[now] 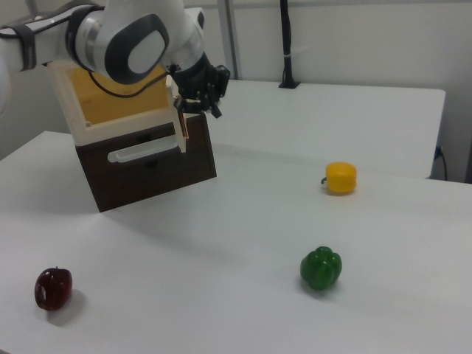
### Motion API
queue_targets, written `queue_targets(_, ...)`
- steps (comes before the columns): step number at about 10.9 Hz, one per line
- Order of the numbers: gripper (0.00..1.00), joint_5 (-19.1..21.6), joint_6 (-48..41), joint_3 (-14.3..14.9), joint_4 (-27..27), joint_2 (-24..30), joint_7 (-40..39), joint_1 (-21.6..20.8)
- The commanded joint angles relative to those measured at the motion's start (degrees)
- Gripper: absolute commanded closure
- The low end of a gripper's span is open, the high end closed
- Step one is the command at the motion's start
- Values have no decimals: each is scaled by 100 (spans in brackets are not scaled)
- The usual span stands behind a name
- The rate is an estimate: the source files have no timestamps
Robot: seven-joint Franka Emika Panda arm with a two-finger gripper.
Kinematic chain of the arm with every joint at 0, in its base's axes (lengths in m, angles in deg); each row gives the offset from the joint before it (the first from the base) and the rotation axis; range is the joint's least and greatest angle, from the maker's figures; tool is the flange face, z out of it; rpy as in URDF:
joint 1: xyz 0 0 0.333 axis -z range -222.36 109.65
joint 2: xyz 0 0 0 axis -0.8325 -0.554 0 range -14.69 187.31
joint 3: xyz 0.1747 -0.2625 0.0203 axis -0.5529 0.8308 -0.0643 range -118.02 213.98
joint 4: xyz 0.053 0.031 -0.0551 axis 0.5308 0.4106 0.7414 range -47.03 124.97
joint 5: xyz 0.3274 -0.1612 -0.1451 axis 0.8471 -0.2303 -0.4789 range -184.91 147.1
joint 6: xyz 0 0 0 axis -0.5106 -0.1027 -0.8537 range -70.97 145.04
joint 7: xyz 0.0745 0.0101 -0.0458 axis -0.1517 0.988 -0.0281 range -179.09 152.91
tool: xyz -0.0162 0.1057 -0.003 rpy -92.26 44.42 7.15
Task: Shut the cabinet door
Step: 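Push the open door with the gripper, swinging it toward the cabinet front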
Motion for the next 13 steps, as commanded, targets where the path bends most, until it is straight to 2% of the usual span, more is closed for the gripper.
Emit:
queue_targets(1,100,130,77,37,-29,-1,-67,-313)
queue_targets(4,100,165,16,-6,16,69,-41,-516)
queue_targets(7,100,209,-2,-199,24,52,178,-648)
queue_targets(13,100,200,16,-209,68,16,820,-1254)
